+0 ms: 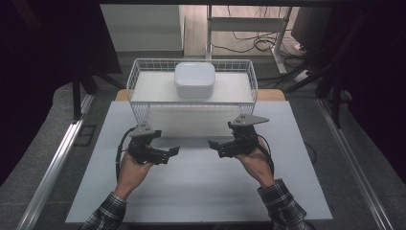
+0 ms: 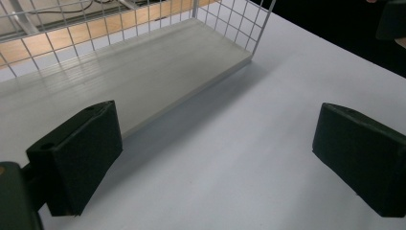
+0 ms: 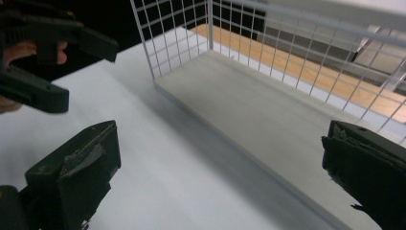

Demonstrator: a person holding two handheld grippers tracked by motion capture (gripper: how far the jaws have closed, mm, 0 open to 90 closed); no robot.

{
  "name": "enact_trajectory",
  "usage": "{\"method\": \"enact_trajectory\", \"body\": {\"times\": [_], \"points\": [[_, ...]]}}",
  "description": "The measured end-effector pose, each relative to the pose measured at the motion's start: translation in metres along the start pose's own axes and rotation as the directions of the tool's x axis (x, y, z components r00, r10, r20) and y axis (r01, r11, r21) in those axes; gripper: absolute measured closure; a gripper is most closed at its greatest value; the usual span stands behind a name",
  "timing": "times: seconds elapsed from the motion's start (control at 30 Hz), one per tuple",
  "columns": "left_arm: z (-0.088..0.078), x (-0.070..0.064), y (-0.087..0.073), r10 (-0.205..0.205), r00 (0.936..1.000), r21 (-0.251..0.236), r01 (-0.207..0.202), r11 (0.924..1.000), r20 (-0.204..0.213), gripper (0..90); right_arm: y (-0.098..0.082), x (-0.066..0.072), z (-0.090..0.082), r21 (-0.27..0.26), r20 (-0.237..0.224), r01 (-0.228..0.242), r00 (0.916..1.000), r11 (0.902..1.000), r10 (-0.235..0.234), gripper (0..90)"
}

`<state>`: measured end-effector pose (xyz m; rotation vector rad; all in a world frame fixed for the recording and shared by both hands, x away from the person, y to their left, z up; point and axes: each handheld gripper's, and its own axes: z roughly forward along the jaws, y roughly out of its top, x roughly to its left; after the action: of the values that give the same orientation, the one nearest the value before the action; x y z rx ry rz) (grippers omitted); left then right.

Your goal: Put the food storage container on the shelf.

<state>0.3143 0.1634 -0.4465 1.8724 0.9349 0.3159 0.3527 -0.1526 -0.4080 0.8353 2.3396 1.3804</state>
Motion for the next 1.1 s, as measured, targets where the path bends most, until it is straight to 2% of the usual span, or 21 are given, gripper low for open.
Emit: {"method": "enact_trajectory", "body": {"times": [0.23, 0.3, 0.4, 0.73, 0.77, 0.87, 1.0, 1.1], "points": [[0.003, -0.004, -0.012, 0.006, 0.9999, 0.022, -0.006, 0.9997, 0.011, 2.7, -0.015, -0.002, -0.009, -0.003, 0.025, -0.005, 0.9997, 1.0, 0.005, 0.0], [0.005, -0.004, -0.019, -0.007, 0.9989, 0.035, 0.005, 0.9994, 0.047, 1.7, -0.019, -0.001, -0.014, -0.005, 0.037, 0.003, 0.9993, 1.0, -0.003, 0.0], [0.004, -0.005, -0.026, -0.01, 0.9982, 0.037, 0.008, 0.9993, 0.059, 1.1, -0.024, 0.001, -0.019, -0.01, 0.034, 0.007, 0.9994, 0.9999, -0.006, 0.0], [-0.005, -0.008, -0.051, -0.01, 0.9999, 0.055, 0.009, 0.9985, 0.007, 0.2, -0.045, 0.002, -0.024, 0.017, 0.035, -0.006, 0.9994, 0.9998, 0.006, 0.0], [-0.007, -0.009, -0.057, -0.005, 0.9999, 0.057, 0.006, 0.9983, -0.011, 0.1, -0.047, 0.002, -0.024, 0.019, 0.034, -0.008, 0.9994, 0.9998, 0.007, 0.0], [-0.009, -0.009, -0.062, -0.006, 0.9997, 0.055, 0.008, 0.9985, -0.023, 0.1, -0.053, 0.004, -0.026, 0.023, 0.037, -0.006, 0.9993, 0.9997, 0.006, 0.0], [-0.011, -0.008, -0.07, -0.015, 0.9998, 0.055, 0.015, 0.9984, -0.016, 0.1, -0.065, 0.005, -0.029, 0.036, 0.042, -0.012, 0.9991, 0.9993, 0.01, 0.0], [-0.011, -0.01, -0.079, 0.0, 0.9995, 0.068, 0.002, 0.9976, -0.031, 0.1, -0.079, 0.005, -0.03, 0.035, 0.048, -0.024, 0.9986, 0.9991, 0.022, 0.0]]}}
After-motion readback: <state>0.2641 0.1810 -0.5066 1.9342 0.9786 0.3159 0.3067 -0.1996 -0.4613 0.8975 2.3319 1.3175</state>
